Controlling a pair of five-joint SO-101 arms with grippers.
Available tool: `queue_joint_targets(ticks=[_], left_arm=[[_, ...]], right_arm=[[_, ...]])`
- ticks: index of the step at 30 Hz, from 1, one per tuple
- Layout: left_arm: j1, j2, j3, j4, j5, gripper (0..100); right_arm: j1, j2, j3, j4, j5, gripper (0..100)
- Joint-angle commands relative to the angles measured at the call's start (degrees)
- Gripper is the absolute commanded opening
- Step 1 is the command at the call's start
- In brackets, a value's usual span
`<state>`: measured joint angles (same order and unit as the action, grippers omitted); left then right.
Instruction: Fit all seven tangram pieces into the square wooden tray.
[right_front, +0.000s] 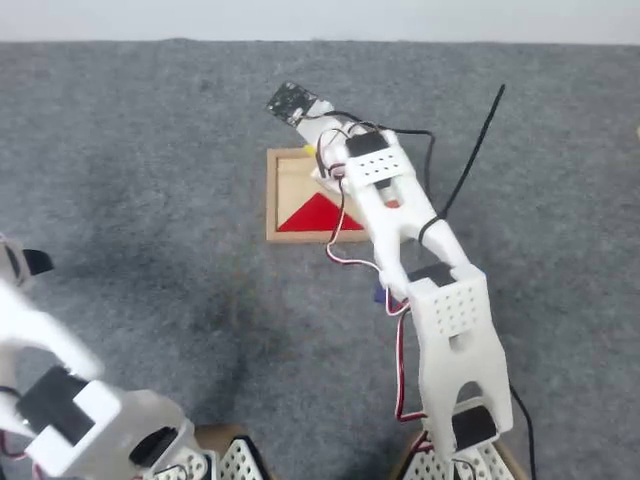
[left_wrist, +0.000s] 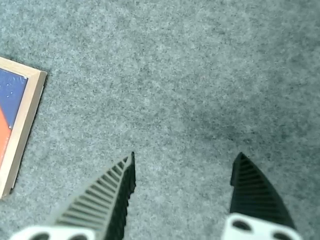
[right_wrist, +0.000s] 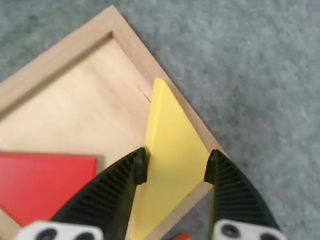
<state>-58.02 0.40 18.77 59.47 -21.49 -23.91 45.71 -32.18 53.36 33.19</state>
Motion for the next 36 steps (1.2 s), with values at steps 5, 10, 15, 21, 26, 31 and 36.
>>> queue_joint_targets(ticks=[5, 10, 15, 21, 26, 31, 36], left_arm=[[0.18, -0.35, -0.40, -1.23, -0.70, 30], [0.26, -0.35, -0.48, -1.23, -0.70, 30], [0.70, -0.35, -0.48, -1.23, -0.70, 30], [5.89, -0.79, -1.27, 0.88, -0.62, 30], [19.43, -0.44, -8.57, 9.41, 0.00, 30], [40.26, -0.26, -18.68, 15.91, 5.63, 30], [56.35, 0.18, -25.98, 18.11, 11.96, 30]], right_arm=[[8.57, -7.78, -3.25, 0.66, -1.76, 19.9], [13.76, -8.22, -3.25, 4.18, -1.85, 19.9], [18.68, -9.36, -3.34, 6.29, -1.93, 19.9], [23.60, -11.56, -3.25, 8.40, -2.02, 19.9], [24.40, -16.13, -3.25, 12.00, -6.07, 19.8], [25.98, -23.25, -2.73, 15.96, -12.22, 19.8], [27.47, -32.40, 8.44, 15.43, -13.45, 19.8]])
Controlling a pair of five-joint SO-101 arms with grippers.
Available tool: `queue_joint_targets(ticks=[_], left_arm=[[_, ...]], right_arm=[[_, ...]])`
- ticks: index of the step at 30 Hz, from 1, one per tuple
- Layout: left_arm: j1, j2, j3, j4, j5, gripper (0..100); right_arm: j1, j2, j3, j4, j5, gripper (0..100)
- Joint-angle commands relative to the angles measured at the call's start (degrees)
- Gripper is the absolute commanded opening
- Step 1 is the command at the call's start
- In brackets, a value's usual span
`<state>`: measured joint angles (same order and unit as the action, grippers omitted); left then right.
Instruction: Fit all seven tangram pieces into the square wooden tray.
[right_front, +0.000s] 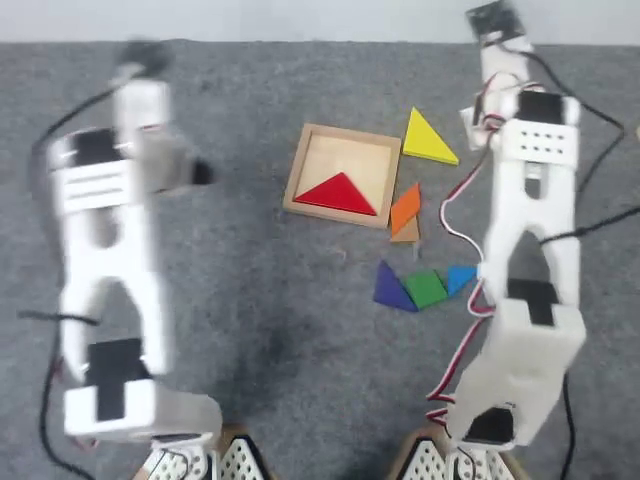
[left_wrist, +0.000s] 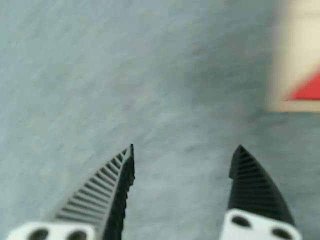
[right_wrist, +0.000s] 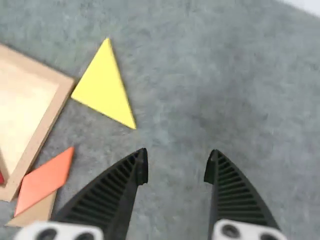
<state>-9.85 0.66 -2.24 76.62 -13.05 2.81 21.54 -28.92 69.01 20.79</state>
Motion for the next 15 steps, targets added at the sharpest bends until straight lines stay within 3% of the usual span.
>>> queue_joint_targets(ticks=[1, 7, 11, 15], left_arm=[[9.85, 0.88, -5.58, 0.97, 4.48, 30], [14.15, 17.85, -15.60, 0.53, 8.35, 30], [15.65, 31.74, -30.81, 2.29, 12.13, 30], [15.56, 46.24, -47.60, 5.80, 15.38, 30]], right_arm=[[0.75, -10.42, 8.88, -1.54, -1.05, 19.8], [0.31, -28.44, 42.29, -18.07, -2.73, 19.8], [-1.36, -36.70, 63.47, -28.97, -3.96, 19.8], [-3.21, -39.78, 72.88, -32.31, -2.73, 19.8]])
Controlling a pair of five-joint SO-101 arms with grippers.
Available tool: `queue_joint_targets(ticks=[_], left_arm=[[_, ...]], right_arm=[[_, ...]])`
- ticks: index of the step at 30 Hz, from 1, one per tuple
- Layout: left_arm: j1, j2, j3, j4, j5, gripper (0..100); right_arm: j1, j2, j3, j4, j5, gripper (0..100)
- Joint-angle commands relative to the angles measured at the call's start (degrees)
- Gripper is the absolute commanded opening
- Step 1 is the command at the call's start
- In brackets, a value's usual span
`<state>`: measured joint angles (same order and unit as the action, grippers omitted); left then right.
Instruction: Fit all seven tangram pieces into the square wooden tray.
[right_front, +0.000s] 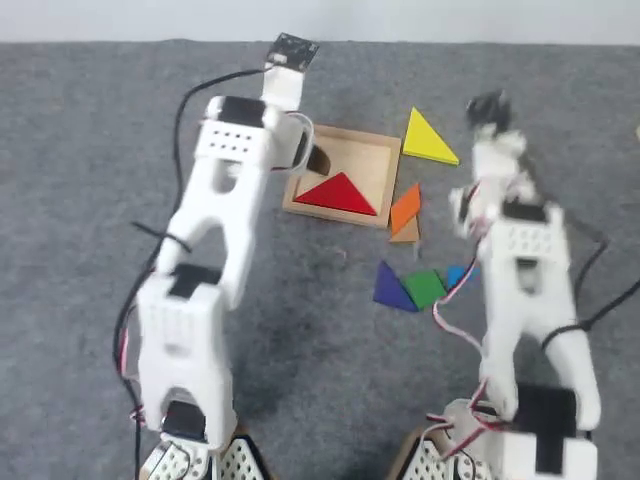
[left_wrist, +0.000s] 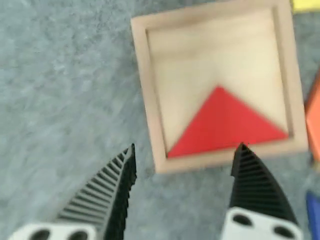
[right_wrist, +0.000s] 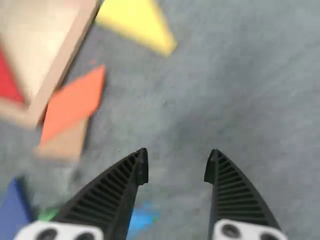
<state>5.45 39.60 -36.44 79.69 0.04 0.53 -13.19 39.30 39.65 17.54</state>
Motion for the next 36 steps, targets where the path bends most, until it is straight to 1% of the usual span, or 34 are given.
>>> queue_joint_targets(ticks=[1, 4, 7, 10, 12, 15, 16, 18, 21, 22, 28, 36], left_arm=[[0.26, 10.90, -17.63, 4.22, 2.55, 30], [0.18, 20.84, -30.11, 9.76, 3.69, 30], [-0.62, 29.54, -42.24, 14.68, 3.69, 27], [-1.93, 36.40, -51.38, 18.11, 3.43, 27], [-2.64, 39.91, -54.90, 19.60, 2.99, 27], [-3.25, 42.55, -55.87, 20.48, 2.02, 26], [-3.52, 42.55, -55.87, 20.84, 1.93, 24], [-3.78, 41.76, -55.34, 21.01, 1.93, 17], [-4.92, 39.82, -51.56, 21.01, 1.93, 3], [-5.27, 38.86, -49.80, 21.01, 1.93, 0], [-7.12, 29.63, -35.38, 21.01, -0.44, 1], [-9.14, 8.70, -7.43, 20.92, -1.67, 1]], right_arm=[[-0.92, -5.41, 4.84, -2.51, 1.14, 19.8], [-1.54, -4.97, 5.89, -2.77, 1.49, 19.8], [-2.68, -4.26, 5.98, -2.86, 1.49, 19.8], [-2.68, -4.18, 6.07, -2.86, 1.49, 19.8], [-2.68, -4.18, 6.07, -2.86, 1.49, 19.8], [-2.68, -4.18, 6.15, -2.86, 1.49, 19.8], [-2.68, -4.09, 6.15, -2.86, 1.49, 19.8], [-2.68, -4.09, 6.15, -2.86, 1.49, 19.8], [-2.68, -4.09, 6.15, -2.86, 1.49, 19.8], [-2.68, -4.09, 6.15, -2.86, 1.41, 19.8], [-2.68, -4.00, 6.24, -4.53, 1.41, 19.8], [-2.51, 0.92, 5.71, -7.34, 1.58, 19.8]])
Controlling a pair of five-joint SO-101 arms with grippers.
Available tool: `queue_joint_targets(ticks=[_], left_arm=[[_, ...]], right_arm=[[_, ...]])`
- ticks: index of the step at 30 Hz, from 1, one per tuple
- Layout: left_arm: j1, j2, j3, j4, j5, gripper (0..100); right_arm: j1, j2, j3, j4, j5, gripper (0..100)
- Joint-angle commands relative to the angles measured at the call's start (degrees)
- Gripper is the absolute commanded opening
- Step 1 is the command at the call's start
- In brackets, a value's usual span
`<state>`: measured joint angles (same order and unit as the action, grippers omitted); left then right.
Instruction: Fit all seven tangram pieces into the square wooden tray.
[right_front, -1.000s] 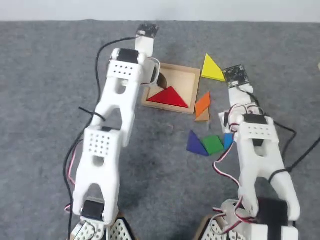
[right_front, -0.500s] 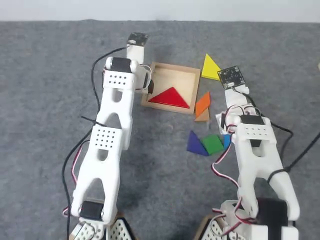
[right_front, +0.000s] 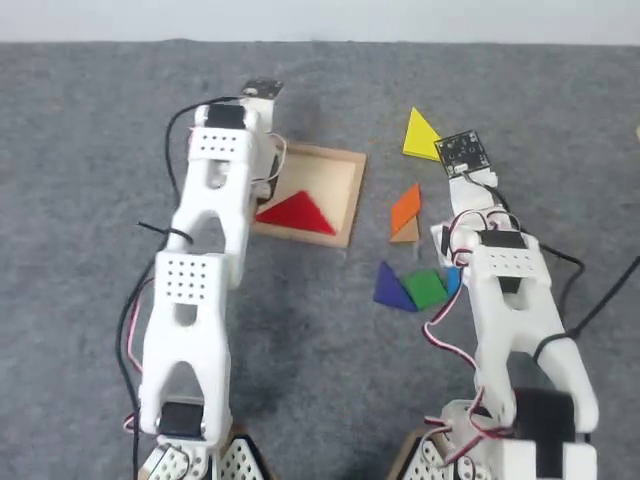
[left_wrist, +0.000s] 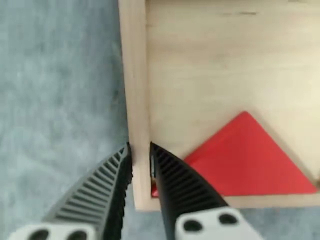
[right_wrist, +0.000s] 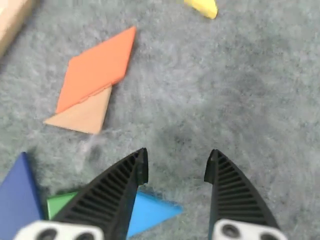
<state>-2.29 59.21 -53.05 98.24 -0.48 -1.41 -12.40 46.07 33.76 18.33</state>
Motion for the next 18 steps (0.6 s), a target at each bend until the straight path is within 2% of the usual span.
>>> queue_joint_targets(ticks=[1, 8, 14, 18], left_arm=[[-1.76, -13.80, 12.79, 2.37, -1.23, 1], [-6.68, -31.91, 33.89, 2.02, -1.58, 1], [-10.55, -40.00, 49.01, -2.81, -5.54, 1], [-10.20, -39.91, 56.66, -3.60, -9.58, 13]], right_arm=[[-0.57, 0.31, -1.14, -1.63, 0.79, 19.8], [-0.66, 1.98, -1.32, -2.59, 0.70, 19.8], [-0.75, 1.98, -1.32, -2.68, 0.70, 19.8], [-0.92, 1.98, -1.32, -2.68, 0.70, 19.8]])
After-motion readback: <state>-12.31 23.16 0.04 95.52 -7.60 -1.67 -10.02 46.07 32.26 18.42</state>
